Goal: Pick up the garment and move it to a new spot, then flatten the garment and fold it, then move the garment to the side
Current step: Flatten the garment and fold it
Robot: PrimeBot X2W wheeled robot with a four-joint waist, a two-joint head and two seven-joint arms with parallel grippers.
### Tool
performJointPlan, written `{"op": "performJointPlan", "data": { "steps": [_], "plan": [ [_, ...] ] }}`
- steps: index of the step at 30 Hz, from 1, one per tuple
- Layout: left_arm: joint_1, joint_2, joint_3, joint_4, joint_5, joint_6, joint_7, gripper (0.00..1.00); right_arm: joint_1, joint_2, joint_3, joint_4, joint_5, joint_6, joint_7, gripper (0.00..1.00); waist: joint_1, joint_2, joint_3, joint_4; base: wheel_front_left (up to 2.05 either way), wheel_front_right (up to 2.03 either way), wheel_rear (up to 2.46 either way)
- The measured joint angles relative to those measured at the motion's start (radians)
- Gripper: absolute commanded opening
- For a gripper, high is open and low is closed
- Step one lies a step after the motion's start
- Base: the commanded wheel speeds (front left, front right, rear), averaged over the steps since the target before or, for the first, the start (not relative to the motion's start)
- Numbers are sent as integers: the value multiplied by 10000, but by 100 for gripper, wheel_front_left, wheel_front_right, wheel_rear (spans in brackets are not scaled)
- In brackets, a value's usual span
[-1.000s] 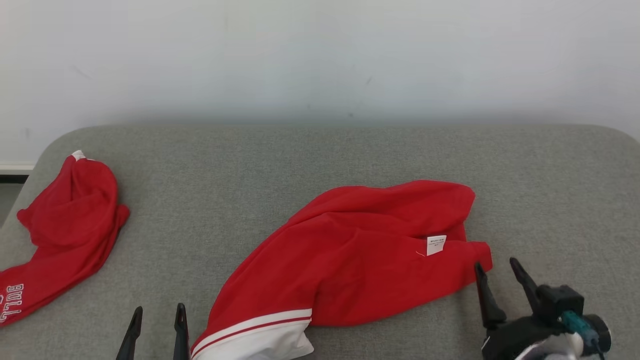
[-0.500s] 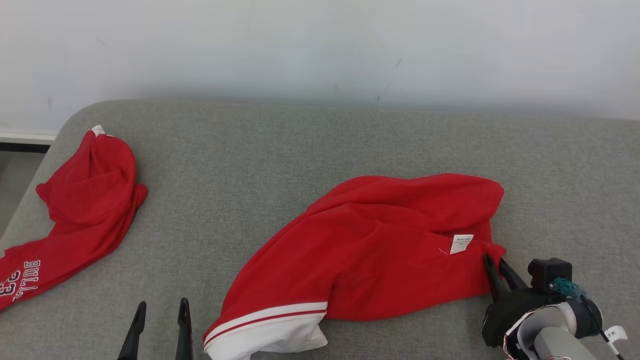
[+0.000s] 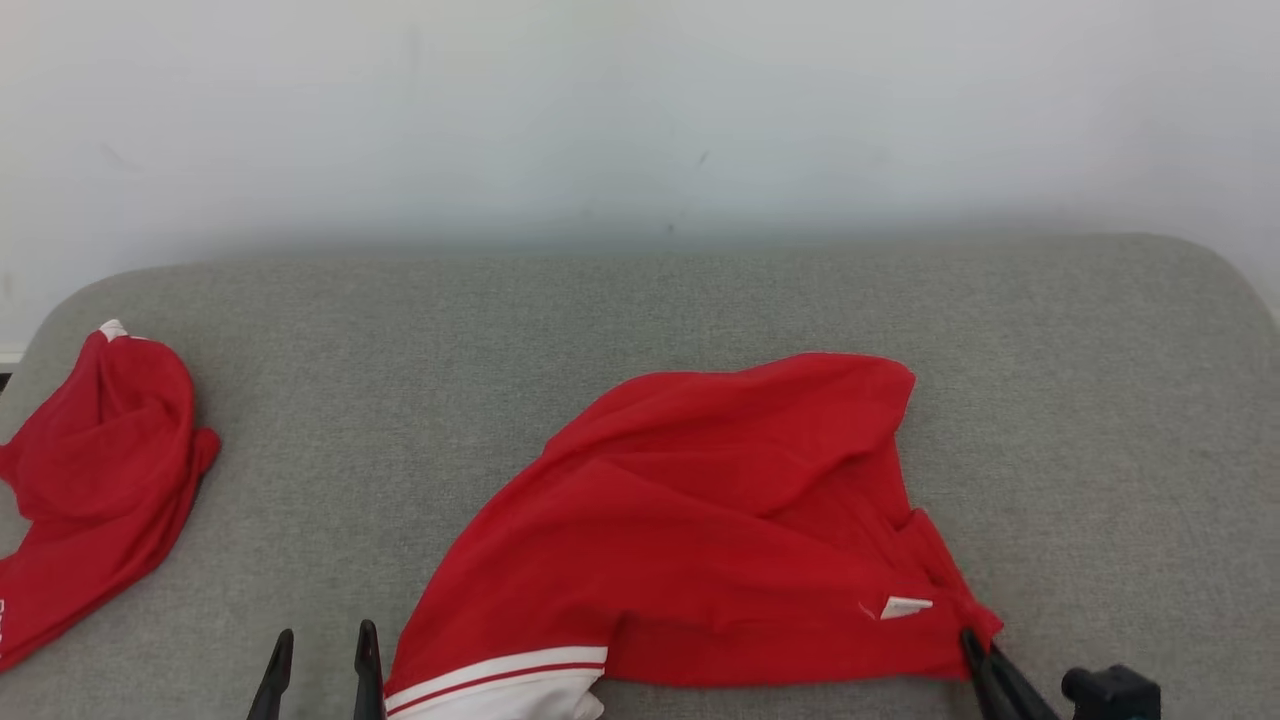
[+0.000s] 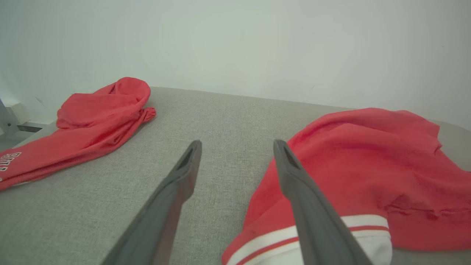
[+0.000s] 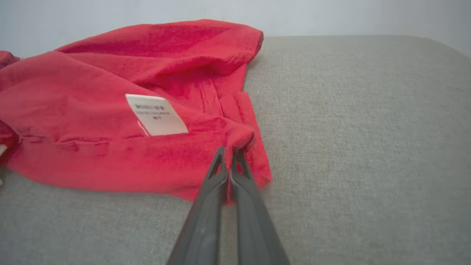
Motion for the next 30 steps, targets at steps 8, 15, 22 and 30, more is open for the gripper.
{"op": "performJointPlan", "data": {
  "steps": [8, 15, 22, 30],
  "plan": [
    [2, -2, 111, 245, -2, -63, 0, 100, 1011, 360, -623, -918, -59, 0, -6, 100, 0, 1, 79, -317, 0, 0, 0],
    [5, 0, 207, 286, 4, -69, 0, 100, 1393, 410, -928, -2000, -213, 0, -6, 100, 0, 0, -22, -223, 0, 0, 0],
    [-12, -6, 117, 257, 4, -25, 0, 100, -345, -15, -577, -867, -209, 0, -6, 100, 0, 0, 0, -74, 0, 0, 0],
    [-353, -4, -19, 290, 0, -79, 0, 100, -3038, -320, 280, 1685, 29, 0, 746, 100, 0, 0, 243, 465, 0, 0, 0]
  ]
}}
